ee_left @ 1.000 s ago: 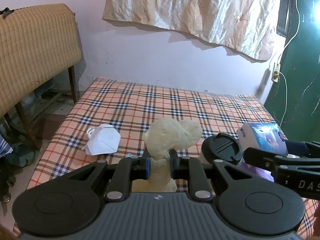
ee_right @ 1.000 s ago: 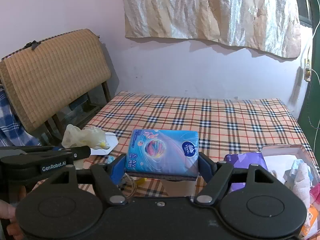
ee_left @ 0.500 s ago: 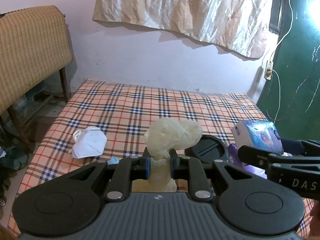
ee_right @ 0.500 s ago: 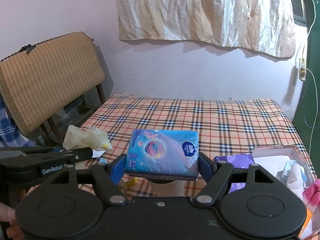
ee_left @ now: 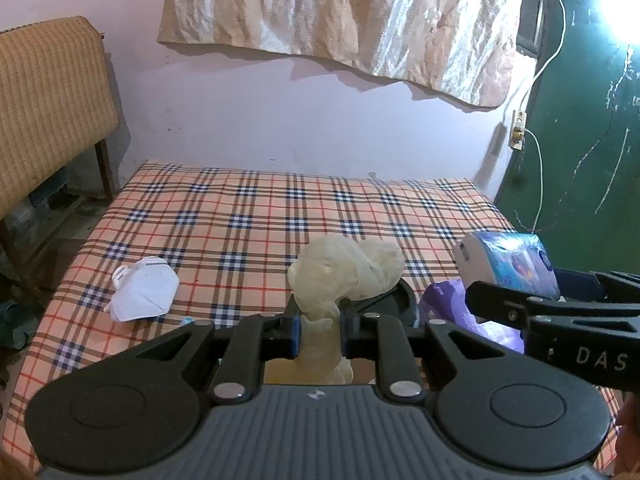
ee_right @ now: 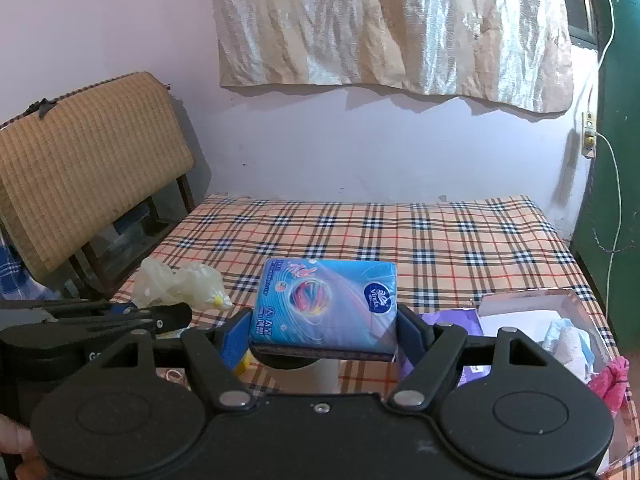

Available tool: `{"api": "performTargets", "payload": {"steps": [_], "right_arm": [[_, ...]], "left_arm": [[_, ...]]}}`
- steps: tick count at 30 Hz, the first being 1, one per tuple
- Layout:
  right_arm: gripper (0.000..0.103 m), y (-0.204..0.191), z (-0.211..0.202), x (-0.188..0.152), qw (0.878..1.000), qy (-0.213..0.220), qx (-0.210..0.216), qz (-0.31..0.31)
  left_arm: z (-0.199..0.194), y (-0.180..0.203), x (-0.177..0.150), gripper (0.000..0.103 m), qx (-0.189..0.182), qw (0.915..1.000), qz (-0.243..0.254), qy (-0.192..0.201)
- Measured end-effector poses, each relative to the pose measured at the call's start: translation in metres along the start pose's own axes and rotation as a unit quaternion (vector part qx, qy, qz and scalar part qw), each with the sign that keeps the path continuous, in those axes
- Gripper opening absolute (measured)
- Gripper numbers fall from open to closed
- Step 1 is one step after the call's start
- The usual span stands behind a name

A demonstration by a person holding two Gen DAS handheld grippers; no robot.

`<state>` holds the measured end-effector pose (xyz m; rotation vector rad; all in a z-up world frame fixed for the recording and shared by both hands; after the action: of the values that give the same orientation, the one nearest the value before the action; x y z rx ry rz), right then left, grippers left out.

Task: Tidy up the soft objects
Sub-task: 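Carry the yellow gloves and blue tissue pack over to the tray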

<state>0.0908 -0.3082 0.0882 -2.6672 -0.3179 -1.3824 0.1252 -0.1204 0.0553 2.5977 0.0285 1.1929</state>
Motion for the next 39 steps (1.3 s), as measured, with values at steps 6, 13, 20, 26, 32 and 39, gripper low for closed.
{"api": "performTargets", "payload": {"steps": [6, 13, 20, 26, 32, 39], "right_arm": [[0.088, 0.012, -0.003, -0.002, 1.0, 0.001, -0.009, 0.006], [0.088, 0.027, -0.007, -0.006, 1.0, 0.002, -0.019, 0.014], [0.088, 0.045, -0.012, -0.01, 0.999, 0.002, -0.032, 0.022], [0.088, 0.06, -0.016, -0.014, 0.999, 0.001, -0.042, 0.03], [0.088, 0.072, -0.018, -0.018, 0.998, 0.0, -0.05, 0.035], [0.088, 0.084, -0.022, -0.02, 0.997, -0.001, -0.061, 0.038]], "left_arm": [[0.003, 0.009, -0.002, 0.02, -0.007, 0.9999, 0.007, -0.004], [0.008, 0.024, -0.005, 0.02, -0.017, 0.9997, 0.016, -0.009], [0.013, 0.038, -0.01, 0.02, -0.026, 0.9992, 0.026, -0.016], [0.017, 0.049, -0.014, 0.02, -0.032, 0.9987, 0.034, -0.021], [0.019, 0.059, -0.015, 0.02, -0.039, 0.9982, 0.04, -0.023], [0.023, 0.072, -0.018, 0.02, -0.047, 0.9974, 0.048, -0.027]]}}
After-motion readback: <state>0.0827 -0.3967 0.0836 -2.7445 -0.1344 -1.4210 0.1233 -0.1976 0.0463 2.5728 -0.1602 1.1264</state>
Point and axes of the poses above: each gripper's, at about its wrist camera, not at the fingertips, and z roughly the way its jaws point, y to its right, x to its top, the point moved 4 cm from there along z, roughly the way its jaws point, and after that the axes turned 12 degrees about -z, right-handed, at the moved point
